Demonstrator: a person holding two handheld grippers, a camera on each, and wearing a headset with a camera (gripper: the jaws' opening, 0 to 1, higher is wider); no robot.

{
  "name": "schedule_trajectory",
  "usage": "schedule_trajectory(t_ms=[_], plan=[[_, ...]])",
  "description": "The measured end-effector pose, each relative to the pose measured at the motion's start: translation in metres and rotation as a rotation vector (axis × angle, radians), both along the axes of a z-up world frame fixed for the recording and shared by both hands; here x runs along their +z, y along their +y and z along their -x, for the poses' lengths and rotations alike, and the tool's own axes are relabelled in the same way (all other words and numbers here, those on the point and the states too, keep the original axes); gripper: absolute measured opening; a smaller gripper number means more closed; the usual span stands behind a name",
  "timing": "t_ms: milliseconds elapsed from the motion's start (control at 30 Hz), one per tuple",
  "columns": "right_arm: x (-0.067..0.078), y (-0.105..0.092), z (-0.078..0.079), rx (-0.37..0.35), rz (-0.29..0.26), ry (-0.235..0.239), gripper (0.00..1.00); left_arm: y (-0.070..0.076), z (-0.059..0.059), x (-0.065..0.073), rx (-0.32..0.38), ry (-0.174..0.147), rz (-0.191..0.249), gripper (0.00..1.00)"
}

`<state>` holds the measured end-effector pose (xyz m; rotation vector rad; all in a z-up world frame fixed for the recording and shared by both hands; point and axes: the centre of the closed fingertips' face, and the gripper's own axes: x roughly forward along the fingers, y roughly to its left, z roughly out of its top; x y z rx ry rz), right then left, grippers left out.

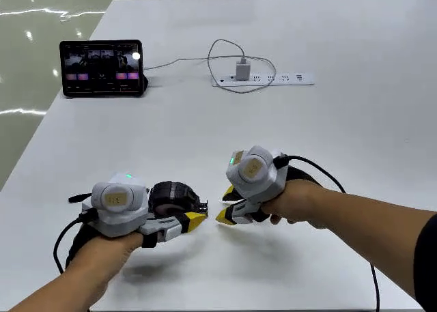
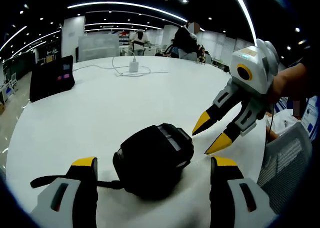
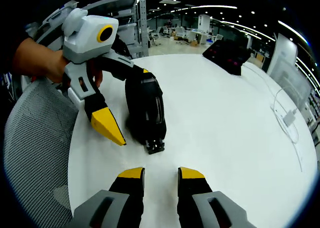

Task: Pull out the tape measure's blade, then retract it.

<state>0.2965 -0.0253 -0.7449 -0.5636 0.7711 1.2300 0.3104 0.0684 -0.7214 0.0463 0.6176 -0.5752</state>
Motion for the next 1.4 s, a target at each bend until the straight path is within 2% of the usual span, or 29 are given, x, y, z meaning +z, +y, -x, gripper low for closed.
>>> schedule_trajectory(t_ms=[33, 67, 200, 333, 400, 467, 633, 733, 800, 900, 1000, 1033, 1133, 1200, 1267, 1400], plan=[[0.000, -0.003, -0.001, -0.013, -0.002, 0.000, 0.24, 0.002, 0.000, 0.003, -0.006, -0.016, -0.007, 0.97], [0.002, -0.008, 0.000, -0.032, -0.009, 0.005, 0.25, 0.005, 0.002, 0.006, -0.029, -0.030, -0.022, 0.98], [0.007, -0.023, 0.001, -0.059, -0.022, 0.001, 0.29, 0.008, 0.009, 0.010, -0.060, -0.002, 0.034, 0.99], [0.014, -0.040, 0.004, -0.086, -0.042, -0.001, 0.31, 0.019, 0.012, 0.009, -0.076, 0.007, 0.020, 0.99], [0.022, -0.047, 0.004, -0.110, -0.069, -0.010, 0.32, 0.020, 0.020, 0.008, -0.098, 0.040, 0.022, 0.99], [0.028, -0.053, 0.007, -0.125, -0.090, -0.005, 0.32, 0.024, 0.023, 0.009, -0.108, 0.029, 0.008, 0.99], [0.035, -0.077, 0.013, -0.132, -0.096, -0.030, 0.39, 0.037, 0.032, 0.009, -0.111, 0.051, 0.008, 0.99], [0.036, -0.094, 0.018, -0.160, -0.113, -0.025, 0.41, 0.047, 0.034, 0.011, -0.091, 0.045, 0.002, 0.99], [0.035, -0.100, 0.022, -0.166, -0.124, -0.018, 0.43, 0.048, 0.036, 0.015, -0.095, 0.044, 0.025, 0.99], [0.032, -0.116, 0.030, -0.174, -0.113, -0.023, 0.45, 0.054, 0.039, 0.015, -0.107, 0.036, -0.011, 0.99], [0.033, -0.127, 0.034, -0.199, -0.116, -0.020, 0.50, 0.059, 0.042, 0.018, -0.102, 0.039, 0.010, 0.99], [0.033, -0.130, 0.035, -0.204, -0.116, -0.018, 0.52, 0.061, 0.042, 0.018, -0.098, 0.039, 0.007, 0.99], [0.034, -0.146, 0.033, -0.236, -0.118, -0.033, 0.57, 0.066, 0.043, 0.022, -0.103, 0.007, -0.025, 0.99], [0.034, -0.158, 0.033, -0.257, -0.110, -0.036, 0.59, 0.069, 0.046, 0.023, -0.110, 0.006, -0.038, 0.99], [0.034, -0.168, 0.036, -0.279, -0.102, -0.040, 0.63, 0.071, 0.049, 0.025, -0.108, 0.001, -0.028, 0.99], [0.034, -0.187, 0.043, -0.325, -0.114, -0.034, 0.68, 0.075, 0.054, 0.024, -0.113, 0.007, -0.034, 0.99]])
